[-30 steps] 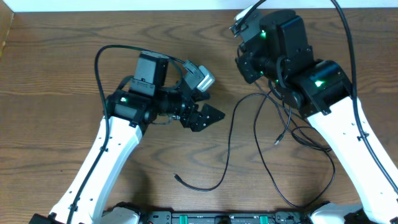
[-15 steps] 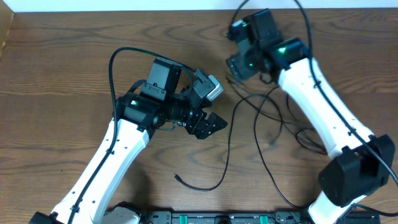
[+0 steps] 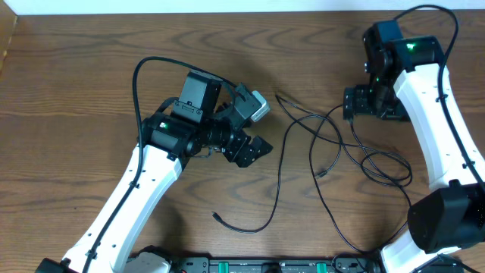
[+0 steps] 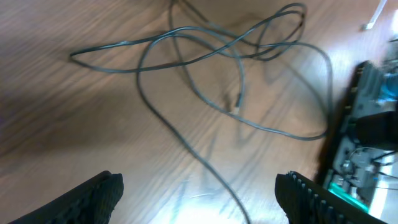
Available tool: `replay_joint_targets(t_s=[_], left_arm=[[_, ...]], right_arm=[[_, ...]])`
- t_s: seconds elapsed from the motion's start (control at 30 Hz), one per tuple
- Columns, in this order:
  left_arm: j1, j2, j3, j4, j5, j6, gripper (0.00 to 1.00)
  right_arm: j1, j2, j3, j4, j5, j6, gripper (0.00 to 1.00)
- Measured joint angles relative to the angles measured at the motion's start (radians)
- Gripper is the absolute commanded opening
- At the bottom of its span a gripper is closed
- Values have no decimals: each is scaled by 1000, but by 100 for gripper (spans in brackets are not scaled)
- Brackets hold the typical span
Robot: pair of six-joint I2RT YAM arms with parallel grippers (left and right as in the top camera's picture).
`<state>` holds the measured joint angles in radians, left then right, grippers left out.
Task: Untangle cables
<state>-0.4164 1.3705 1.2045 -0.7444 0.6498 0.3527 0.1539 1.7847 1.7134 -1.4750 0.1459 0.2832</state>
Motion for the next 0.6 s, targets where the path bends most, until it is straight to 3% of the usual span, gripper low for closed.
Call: replay_joint_targets(t_s=[0.2,0.37,0.6], left_arm=[[0,0,0,1,-83,20,84],[0,2,0,29,-137,42,84],[0,68,0,67,-203,48,84]], right_arm=[[2,-43,0,-99,190,174,99],[-1,-138,-23,-121,395,437,99],[-1,-259,-296,-32,494,877,99]])
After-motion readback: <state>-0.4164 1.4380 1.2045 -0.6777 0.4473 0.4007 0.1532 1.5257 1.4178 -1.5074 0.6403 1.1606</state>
